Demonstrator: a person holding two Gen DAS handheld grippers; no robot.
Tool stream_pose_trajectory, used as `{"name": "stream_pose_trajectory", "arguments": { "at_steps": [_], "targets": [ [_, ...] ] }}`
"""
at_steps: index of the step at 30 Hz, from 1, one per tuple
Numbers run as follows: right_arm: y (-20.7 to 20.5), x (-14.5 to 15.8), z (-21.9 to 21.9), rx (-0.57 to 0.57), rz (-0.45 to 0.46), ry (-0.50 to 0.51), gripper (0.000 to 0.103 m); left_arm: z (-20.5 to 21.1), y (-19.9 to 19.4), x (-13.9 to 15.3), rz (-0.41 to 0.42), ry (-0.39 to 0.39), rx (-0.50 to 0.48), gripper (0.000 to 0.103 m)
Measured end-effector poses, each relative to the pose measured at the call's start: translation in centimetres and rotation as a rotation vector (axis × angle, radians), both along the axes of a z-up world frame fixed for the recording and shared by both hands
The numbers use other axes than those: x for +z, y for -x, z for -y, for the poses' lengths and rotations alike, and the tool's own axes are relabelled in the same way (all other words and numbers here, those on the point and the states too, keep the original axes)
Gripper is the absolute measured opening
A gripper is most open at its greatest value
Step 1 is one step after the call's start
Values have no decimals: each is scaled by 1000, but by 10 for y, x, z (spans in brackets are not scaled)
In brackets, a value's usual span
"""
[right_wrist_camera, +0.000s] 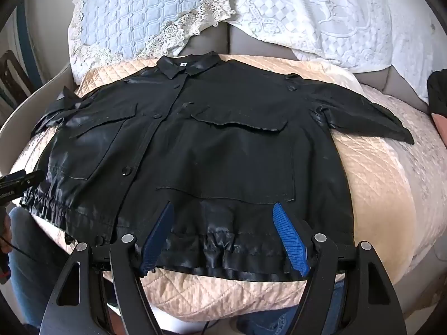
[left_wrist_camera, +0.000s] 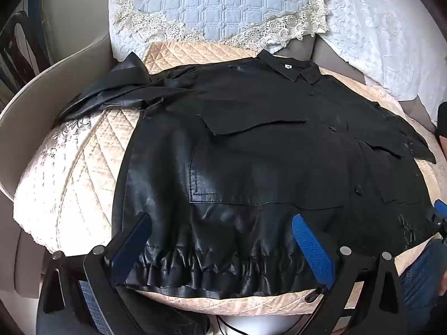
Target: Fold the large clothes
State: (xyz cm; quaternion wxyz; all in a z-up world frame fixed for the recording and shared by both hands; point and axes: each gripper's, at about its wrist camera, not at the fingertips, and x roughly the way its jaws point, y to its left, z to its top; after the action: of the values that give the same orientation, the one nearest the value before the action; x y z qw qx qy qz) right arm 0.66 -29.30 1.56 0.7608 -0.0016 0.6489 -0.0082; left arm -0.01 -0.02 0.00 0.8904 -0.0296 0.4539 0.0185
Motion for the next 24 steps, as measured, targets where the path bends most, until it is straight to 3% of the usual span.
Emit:
{"name": "stream_pose_trajectory", "arguments": {
  "at_steps": [7, 11, 24],
  "targets": [
    [0, 1, -5, 3, 11, -9, 74, 6, -2, 4, 1, -24, -5, 102],
    [-1, -1, -5, 3, 17, -24, 74, 5, 1, 12, 16, 9, -15, 102],
    [-4, 2, -10, 25, 18, -42, 76, 5, -3, 18, 12, 0, -28, 102]
  ]
}}
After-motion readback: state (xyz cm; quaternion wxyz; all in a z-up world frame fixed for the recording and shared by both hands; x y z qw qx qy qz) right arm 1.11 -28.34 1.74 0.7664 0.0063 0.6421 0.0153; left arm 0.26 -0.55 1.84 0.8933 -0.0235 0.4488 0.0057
